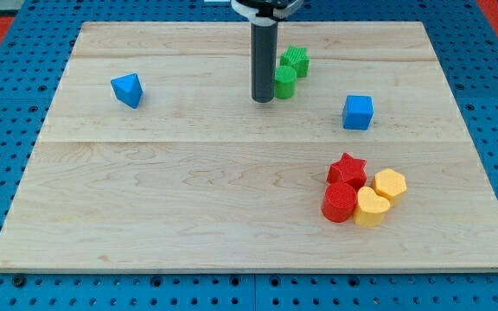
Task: Push the blue cube to the right of the blue triangle
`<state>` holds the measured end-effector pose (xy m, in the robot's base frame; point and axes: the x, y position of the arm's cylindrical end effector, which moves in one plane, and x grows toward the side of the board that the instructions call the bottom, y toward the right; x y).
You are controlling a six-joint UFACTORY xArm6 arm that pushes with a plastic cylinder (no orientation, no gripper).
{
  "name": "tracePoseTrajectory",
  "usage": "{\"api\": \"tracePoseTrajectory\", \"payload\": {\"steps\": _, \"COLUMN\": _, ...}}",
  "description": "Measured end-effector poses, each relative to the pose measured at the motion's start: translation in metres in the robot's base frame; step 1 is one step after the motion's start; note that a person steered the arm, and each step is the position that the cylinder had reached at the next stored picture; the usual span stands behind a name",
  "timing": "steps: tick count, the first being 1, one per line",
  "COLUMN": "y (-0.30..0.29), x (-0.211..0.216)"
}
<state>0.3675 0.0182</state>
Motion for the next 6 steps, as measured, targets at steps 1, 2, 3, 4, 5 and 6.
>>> {"api": "tracePoseTrajectory", "payload": {"steps": 1, "y": 0.023, "x": -0.013}}
{"api": "tracePoseTrajectory", "payload": {"steps": 2, "y": 0.032, "x": -0.043}}
{"api": "tracePoseTrajectory", "payload": {"steps": 3, "y": 0.091, "x": -0.049}}
{"api": "tracePoseTrajectory", "payload": {"steps": 4, "y": 0.158, "x": -0.030}}
{"api": "tracePoseTrajectory", "payload": {"steps": 5, "y": 0.143, "x": 0.003}}
{"api": "tracePoseTrajectory", "payload": {"steps": 6, "y": 0.071, "x": 0.005}}
